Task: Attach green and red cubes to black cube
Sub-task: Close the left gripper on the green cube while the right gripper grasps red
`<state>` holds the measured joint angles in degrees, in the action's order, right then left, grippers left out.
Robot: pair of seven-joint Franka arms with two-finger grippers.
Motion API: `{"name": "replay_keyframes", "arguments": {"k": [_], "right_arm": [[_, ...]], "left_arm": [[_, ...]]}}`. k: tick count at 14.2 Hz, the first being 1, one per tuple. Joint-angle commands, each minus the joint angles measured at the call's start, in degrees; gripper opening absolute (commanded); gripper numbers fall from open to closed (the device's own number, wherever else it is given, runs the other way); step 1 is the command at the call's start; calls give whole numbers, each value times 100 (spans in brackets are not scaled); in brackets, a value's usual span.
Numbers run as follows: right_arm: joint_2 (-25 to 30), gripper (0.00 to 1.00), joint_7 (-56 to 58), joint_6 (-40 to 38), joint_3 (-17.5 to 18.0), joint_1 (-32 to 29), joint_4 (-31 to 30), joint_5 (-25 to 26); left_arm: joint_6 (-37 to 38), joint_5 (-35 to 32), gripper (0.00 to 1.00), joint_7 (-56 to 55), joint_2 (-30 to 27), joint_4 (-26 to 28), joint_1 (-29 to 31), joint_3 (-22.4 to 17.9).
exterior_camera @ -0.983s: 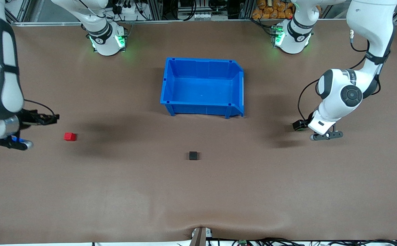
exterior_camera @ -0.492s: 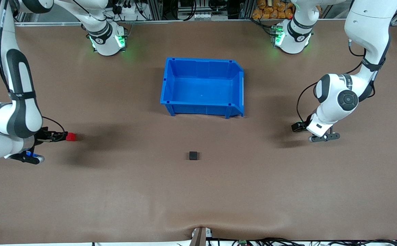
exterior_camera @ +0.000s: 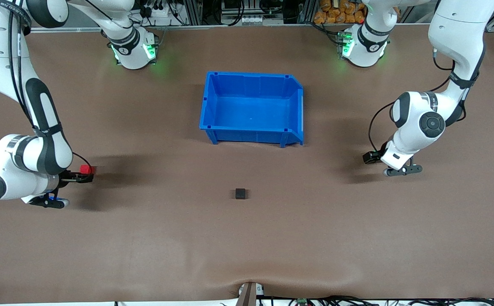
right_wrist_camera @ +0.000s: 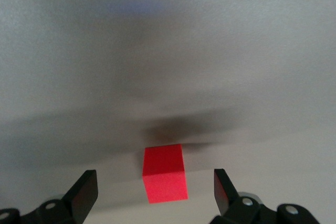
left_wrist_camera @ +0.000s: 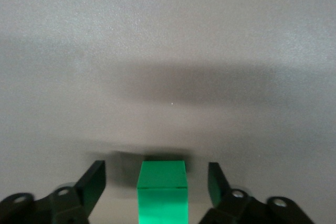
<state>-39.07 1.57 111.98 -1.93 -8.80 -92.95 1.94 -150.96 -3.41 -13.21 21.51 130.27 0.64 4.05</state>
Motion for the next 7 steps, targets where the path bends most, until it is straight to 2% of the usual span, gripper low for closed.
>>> {"name": "replay_keyframes", "arguments": {"k": [1,2,3,4,5,6,7], "right_arm": [[-56,72,115,35,43,-25,-91,140],[-91,72,168,52,34,-60,-92,209],[-109,72,238,52,43,-86,-92,254],[-118,62,247,35,43,-95,-100,254],[-118,43,247,9,43,-78,-100,254],[-118,10,213,-44,43,-69,-92,254],[-118,0,160,-166,43,-60,-74,237]], "left_arm": [[-83,-98,69,-59,19,51,41,26],[-83,-90,60,-59,19,51,33,26],[-83,-90,58,-68,28,42,32,26],[-83,-98,56,-68,28,42,32,26],[-83,-98,46,-68,28,42,32,26],[-83,-98,34,-68,20,42,32,34],[-83,-90,16,-68,28,25,32,34]]}}
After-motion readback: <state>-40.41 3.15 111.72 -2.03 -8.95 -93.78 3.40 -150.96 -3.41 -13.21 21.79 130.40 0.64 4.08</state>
